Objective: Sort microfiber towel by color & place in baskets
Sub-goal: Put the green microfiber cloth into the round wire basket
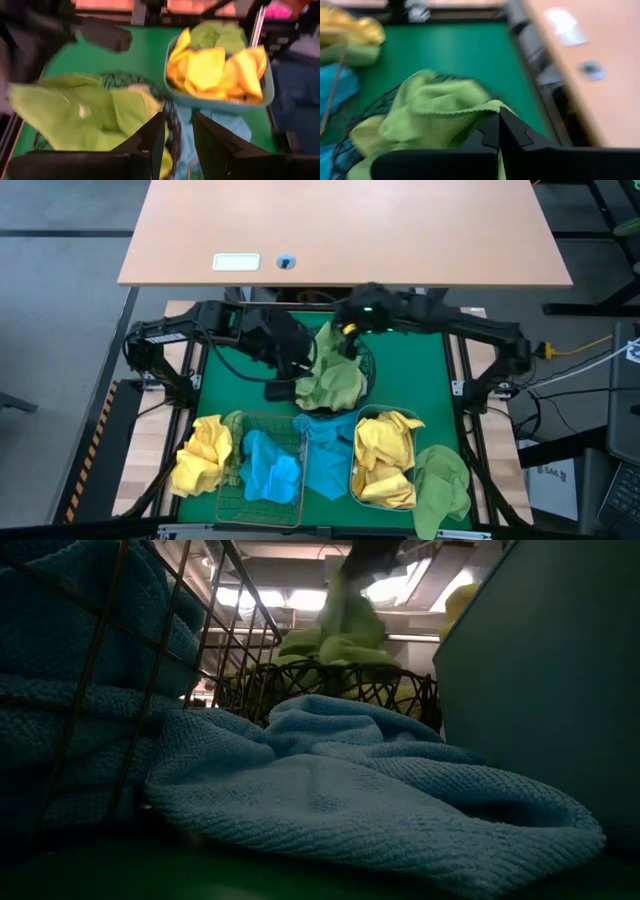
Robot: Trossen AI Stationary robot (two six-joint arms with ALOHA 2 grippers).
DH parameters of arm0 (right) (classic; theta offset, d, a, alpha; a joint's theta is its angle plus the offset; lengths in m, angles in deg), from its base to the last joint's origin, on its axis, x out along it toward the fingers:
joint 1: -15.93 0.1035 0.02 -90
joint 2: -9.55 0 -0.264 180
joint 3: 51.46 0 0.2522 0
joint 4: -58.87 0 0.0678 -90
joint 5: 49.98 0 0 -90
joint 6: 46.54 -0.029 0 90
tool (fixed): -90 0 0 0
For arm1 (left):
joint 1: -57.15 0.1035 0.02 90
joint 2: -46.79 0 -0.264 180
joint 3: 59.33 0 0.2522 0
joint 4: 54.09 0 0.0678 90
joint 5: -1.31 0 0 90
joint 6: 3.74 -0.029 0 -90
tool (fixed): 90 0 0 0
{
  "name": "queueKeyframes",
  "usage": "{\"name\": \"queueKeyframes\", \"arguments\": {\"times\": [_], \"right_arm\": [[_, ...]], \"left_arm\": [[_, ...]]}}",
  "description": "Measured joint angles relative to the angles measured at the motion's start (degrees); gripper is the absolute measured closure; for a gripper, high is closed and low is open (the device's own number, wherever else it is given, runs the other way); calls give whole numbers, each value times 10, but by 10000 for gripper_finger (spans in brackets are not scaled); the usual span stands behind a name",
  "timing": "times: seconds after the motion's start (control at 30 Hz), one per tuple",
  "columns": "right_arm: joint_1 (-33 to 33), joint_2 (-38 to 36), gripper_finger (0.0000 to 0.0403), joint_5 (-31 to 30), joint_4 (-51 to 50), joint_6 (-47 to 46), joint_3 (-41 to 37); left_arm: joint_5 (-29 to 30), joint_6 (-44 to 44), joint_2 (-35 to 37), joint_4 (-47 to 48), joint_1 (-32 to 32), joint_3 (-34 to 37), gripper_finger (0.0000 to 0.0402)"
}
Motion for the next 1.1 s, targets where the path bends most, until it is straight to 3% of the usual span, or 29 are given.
{"name": "queueKeyframes", "arguments": {"times": [0.13, 0.33, 0.5, 0.73, 0.93, 1.1], "right_arm": [[-12, 66, 403, 93, 3, -3, 0], [-12, 151, 403, 162, 9, -4, 0], [-12, 195, 403, 207, -5, -5, 0], [-12, 229, 403, 225, -17, -5, 0], [-12, 258, 403, 226, -20, -5, 1], [-12, 282, 403, 226, -30, -5, 1]], "left_arm": [[1, 0, 0, 82, 0, -26, 305], [4, 0, 19, 208, 0, -36, 305], [24, 6, 67, 214, -9, -7, 305], [98, 115, 170, 202, -23, 143, 305], [88, 156, 256, 133, -34, 301, 305], [47, 199, 294, 118, -45, 397, 305]]}}
